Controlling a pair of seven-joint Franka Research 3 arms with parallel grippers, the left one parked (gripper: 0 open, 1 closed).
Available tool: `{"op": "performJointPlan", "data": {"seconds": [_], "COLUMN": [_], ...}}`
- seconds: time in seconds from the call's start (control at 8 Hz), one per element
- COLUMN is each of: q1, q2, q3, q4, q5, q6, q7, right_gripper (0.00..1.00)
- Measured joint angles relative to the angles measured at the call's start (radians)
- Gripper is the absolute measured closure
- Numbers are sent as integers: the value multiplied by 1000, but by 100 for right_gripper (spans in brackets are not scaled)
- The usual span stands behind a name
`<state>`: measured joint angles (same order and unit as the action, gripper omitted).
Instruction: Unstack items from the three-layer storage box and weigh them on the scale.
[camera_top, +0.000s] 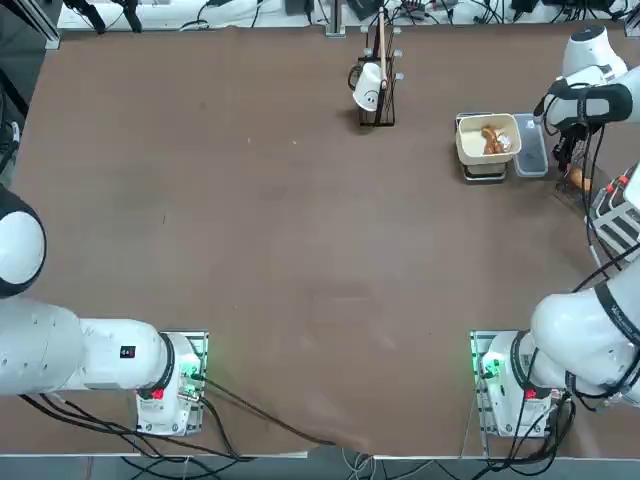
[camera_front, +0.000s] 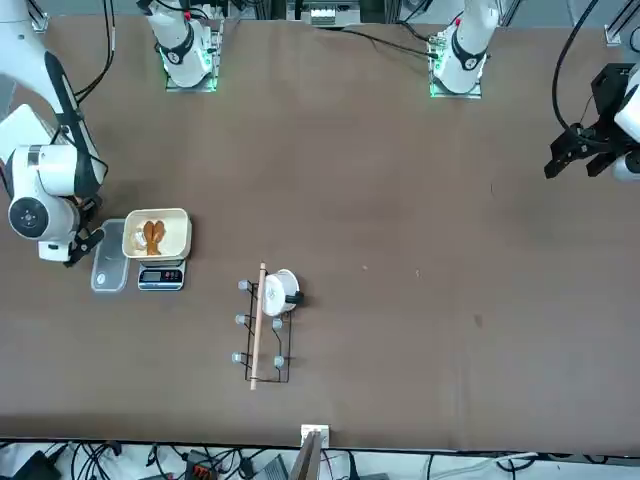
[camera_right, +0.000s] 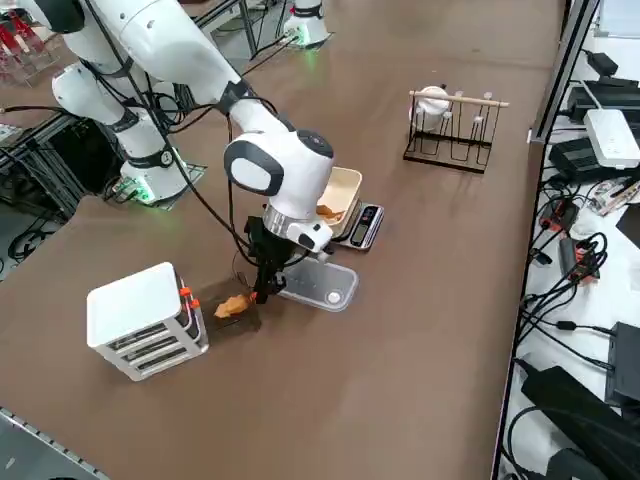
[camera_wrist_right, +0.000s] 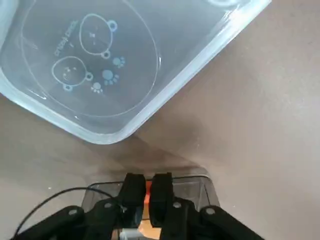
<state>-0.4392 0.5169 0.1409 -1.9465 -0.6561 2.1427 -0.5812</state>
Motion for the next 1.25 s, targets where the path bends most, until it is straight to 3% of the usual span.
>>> {"op": "performJointPlan", "data": {"seconds": [0.12, 0.5, 0.62, 0.75, 1.0, 1.25], "q1": [0, 21, 23, 23, 5, -69], "q2": [0, -1, -4, -15, -53, -57], "q3": [1, 19, 27, 34, 33, 31], "q4": [0, 41, 74, 110, 127, 80], "q5": [3, 38, 54, 63, 70, 71], "q6": [1, -30, -97, -171, -239, -209], "q7": [0, 0, -4, -21, -55, -88], "right_gripper": [84, 32, 14, 3, 10, 13]}}
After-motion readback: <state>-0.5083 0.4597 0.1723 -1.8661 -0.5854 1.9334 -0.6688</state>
